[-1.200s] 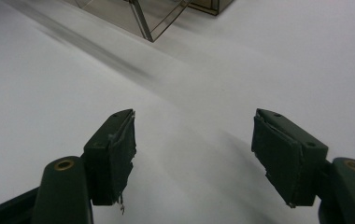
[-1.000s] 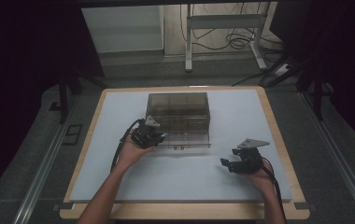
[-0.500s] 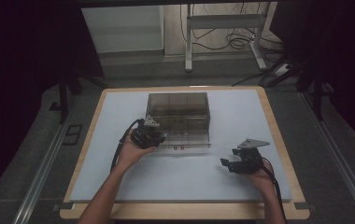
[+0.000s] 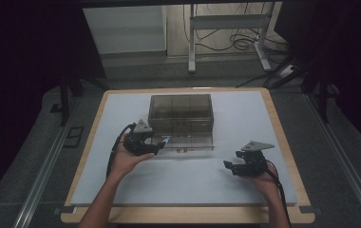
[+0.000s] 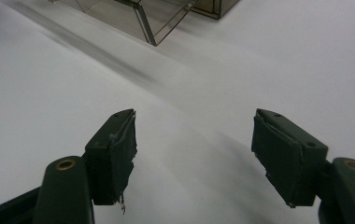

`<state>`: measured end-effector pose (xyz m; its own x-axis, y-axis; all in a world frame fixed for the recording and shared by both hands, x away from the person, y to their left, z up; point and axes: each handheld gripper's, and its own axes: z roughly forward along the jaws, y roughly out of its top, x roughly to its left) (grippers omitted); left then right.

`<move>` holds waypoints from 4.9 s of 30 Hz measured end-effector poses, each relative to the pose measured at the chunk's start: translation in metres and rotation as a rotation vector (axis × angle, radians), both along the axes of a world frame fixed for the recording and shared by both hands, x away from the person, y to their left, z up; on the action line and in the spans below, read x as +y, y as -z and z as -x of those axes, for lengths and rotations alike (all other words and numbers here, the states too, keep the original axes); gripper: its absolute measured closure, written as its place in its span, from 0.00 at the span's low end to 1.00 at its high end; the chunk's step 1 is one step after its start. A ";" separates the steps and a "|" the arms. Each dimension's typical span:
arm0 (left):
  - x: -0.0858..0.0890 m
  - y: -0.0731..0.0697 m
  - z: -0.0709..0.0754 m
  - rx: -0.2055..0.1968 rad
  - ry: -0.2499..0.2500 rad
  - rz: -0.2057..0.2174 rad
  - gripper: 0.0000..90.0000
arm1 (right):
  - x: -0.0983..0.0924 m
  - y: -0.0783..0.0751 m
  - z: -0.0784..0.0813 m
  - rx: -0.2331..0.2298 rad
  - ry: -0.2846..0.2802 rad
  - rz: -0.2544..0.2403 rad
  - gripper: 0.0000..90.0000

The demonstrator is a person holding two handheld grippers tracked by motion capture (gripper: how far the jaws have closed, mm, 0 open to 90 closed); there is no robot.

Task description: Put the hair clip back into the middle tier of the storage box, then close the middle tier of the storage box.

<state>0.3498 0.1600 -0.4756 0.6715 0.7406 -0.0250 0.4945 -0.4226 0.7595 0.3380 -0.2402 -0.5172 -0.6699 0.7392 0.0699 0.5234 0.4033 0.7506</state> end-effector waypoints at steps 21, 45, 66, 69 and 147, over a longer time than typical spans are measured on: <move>0.043 0.026 0.037 0.030 -0.045 0.027 0.36 | 0.003 -0.003 0.002 0.000 -0.013 0.000 0.36; 0.060 0.052 0.041 0.085 -0.089 -0.030 0.35 | 0.016 -0.013 0.008 0.017 -0.095 -0.037 0.69; 0.062 0.057 0.040 0.094 -0.107 -0.026 0.33 | 0.042 -0.016 0.009 0.019 -0.166 -0.067 0.98; 0.061 0.057 0.040 0.091 -0.098 -0.035 0.32 | 0.048 -0.014 0.008 0.018 -0.174 -0.063 0.98; 0.062 0.054 0.038 0.135 -0.051 0.067 0.25 | 0.124 -0.004 -0.026 0.036 -0.173 -0.031 0.98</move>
